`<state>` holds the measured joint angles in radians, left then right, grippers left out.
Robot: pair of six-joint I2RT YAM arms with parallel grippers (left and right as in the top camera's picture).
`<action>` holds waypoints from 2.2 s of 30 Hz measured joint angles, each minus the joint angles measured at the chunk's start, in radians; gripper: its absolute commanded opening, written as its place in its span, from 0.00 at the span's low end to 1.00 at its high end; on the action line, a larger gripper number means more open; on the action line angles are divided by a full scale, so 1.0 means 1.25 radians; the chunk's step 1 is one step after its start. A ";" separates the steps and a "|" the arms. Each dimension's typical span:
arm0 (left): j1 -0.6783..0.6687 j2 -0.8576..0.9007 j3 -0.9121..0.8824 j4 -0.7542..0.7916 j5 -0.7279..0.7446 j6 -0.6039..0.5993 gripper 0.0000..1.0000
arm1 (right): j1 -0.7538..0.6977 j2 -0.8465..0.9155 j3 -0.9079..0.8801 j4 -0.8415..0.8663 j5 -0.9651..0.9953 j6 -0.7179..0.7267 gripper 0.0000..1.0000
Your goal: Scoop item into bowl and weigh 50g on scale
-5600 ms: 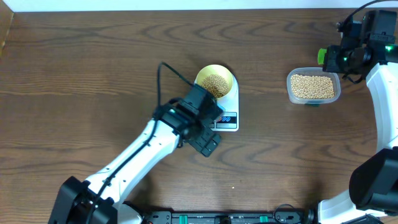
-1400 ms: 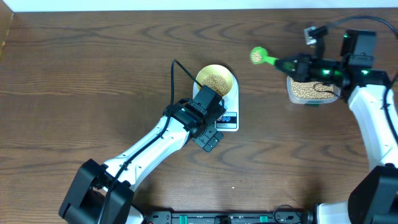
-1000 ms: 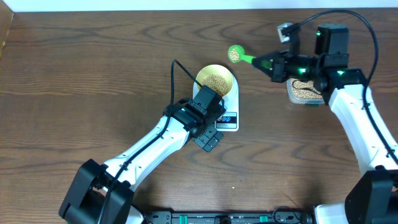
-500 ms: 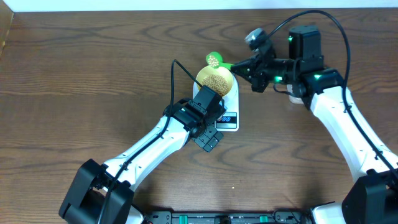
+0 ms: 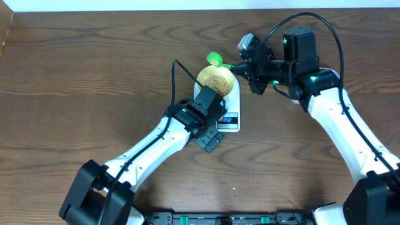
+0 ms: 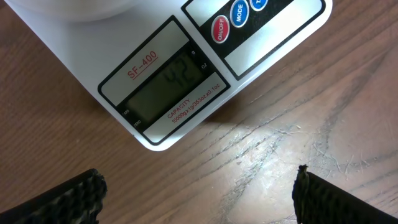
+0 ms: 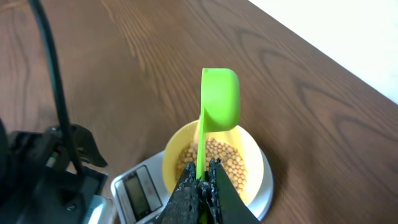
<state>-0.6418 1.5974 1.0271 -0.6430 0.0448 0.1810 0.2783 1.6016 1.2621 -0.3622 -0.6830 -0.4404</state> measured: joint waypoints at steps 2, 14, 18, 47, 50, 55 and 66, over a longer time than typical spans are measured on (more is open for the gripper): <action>0.000 0.000 0.000 0.000 0.000 0.000 0.98 | 0.001 0.000 0.000 -0.010 0.007 -0.016 0.01; 0.000 0.000 0.000 0.000 0.000 0.000 0.98 | 0.002 0.000 0.000 -0.017 0.023 -0.154 0.01; 0.000 0.000 0.000 0.000 0.000 0.000 0.98 | 0.002 0.000 0.000 -0.009 0.026 -0.178 0.01; 0.000 0.000 0.000 0.000 0.000 0.000 0.98 | -0.130 0.000 0.000 0.093 0.272 0.188 0.01; 0.000 0.000 0.000 0.001 0.000 0.000 0.98 | -0.155 0.000 0.000 0.090 0.281 0.229 0.01; 0.002 0.000 0.000 0.033 -0.019 -0.031 0.98 | -0.181 0.000 0.000 0.076 0.292 0.265 0.01; 0.145 0.001 0.168 0.005 -0.026 -0.105 0.98 | -0.183 0.000 0.000 0.072 0.302 0.281 0.01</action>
<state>-0.4610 1.5990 1.2366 -0.6373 0.0120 0.0498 0.0490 1.6016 1.2621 -0.2718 -0.3058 -0.0895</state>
